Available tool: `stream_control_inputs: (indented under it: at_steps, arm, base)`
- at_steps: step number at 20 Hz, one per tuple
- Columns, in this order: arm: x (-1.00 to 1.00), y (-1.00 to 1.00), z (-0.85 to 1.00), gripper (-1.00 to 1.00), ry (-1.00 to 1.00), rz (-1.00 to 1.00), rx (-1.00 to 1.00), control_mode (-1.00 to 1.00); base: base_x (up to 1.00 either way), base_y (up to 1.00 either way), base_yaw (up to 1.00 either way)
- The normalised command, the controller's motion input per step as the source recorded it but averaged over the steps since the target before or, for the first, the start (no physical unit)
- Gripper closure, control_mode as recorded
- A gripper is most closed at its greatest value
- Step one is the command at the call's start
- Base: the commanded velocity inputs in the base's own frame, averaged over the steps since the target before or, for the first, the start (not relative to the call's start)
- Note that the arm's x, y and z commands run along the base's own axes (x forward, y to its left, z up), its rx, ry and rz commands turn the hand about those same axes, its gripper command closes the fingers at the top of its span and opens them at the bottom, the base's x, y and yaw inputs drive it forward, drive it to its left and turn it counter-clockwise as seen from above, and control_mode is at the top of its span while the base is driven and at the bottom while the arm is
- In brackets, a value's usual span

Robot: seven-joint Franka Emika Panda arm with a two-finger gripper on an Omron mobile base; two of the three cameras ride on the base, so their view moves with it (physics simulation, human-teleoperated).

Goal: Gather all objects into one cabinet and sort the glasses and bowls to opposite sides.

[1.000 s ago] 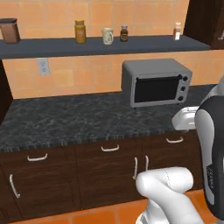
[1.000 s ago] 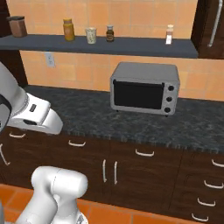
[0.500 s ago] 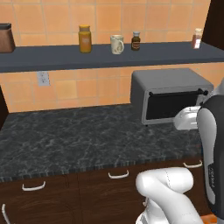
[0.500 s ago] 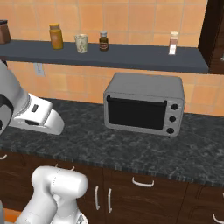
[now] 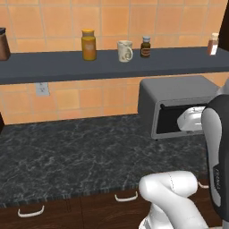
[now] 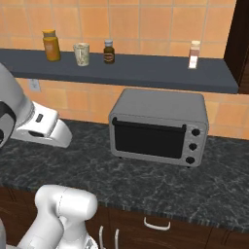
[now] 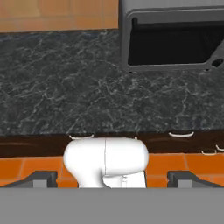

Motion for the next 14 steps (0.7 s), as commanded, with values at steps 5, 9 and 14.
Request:
stream_control_inputs:
  at_steps: [5,9,14]
  arm:
    - [-0.1,0.0,0.6,-1.0,-0.39,0.08,0.01,-1.0]
    - [0.05,0.13,0.51,-1.0,-0.3,0.04,0.0,-1.0]
    - [0.31,0.32,0.57,-1.0,-0.09,0.01,0.0,-1.0]
  base:
    - [0.0,0.0,0.0]
    - [0.0,0.0,0.0]
    - [0.0,0.0,0.0]
